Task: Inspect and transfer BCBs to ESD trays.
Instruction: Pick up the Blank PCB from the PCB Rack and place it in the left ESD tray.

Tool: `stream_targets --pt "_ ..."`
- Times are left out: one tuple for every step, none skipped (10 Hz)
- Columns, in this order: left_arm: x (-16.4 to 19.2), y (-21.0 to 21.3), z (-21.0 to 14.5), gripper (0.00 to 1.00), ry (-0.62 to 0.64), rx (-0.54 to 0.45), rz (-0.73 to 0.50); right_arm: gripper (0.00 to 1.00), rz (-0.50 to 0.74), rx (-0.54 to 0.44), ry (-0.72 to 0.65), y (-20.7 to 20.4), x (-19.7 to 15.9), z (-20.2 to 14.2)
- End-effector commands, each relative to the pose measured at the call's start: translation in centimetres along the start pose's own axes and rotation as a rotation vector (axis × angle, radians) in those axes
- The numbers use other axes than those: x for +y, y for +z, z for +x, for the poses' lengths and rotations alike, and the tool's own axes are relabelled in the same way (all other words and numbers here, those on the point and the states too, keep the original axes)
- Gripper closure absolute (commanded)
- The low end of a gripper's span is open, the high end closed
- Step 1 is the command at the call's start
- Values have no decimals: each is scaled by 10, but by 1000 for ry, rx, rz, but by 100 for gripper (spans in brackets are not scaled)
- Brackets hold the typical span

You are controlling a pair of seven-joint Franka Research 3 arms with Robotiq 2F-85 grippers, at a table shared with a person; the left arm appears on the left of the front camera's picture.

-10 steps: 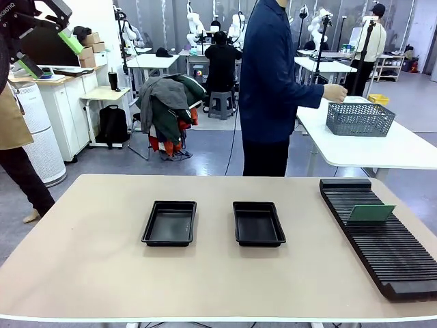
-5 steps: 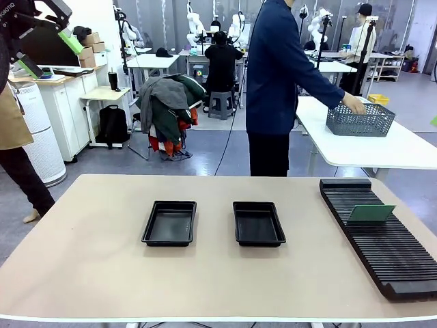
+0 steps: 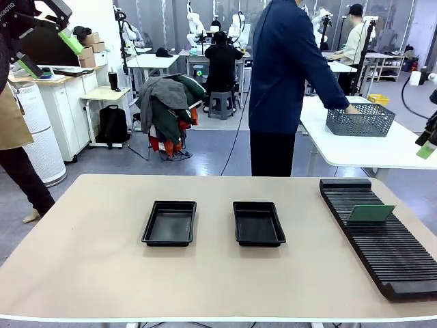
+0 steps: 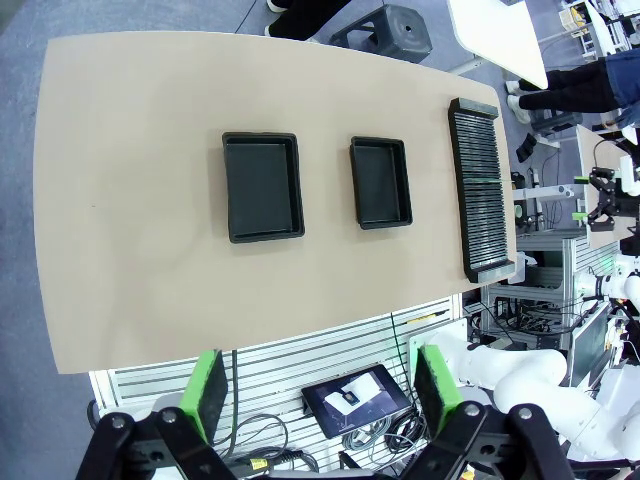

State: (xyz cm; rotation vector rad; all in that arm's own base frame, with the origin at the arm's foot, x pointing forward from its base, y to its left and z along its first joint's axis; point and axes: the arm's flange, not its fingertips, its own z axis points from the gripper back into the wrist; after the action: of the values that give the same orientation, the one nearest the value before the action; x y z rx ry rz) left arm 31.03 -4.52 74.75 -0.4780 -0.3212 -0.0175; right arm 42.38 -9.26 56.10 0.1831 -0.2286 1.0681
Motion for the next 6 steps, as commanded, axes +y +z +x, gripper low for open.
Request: stream_targets --pt "1 -1 0 0 4 2 -7 0 -45 49 135 -25 0 -3" --pt "1 -1 0 0 4 2 -7 0 -43 81 197 -39 0 -2" --pt "1 -1 0 0 4 2 -7 0 -36 94 230 -50 -1 -1" --pt "1 -1 0 0 4 2 -7 0 -45 112 287 -63 -2 0" --pt "1 -1 0 0 4 2 -7 0 -35 109 320 -74 -3 1" --pt "1 -1 0 0 4 2 -7 0 -34 128 350 -87 -4 2"
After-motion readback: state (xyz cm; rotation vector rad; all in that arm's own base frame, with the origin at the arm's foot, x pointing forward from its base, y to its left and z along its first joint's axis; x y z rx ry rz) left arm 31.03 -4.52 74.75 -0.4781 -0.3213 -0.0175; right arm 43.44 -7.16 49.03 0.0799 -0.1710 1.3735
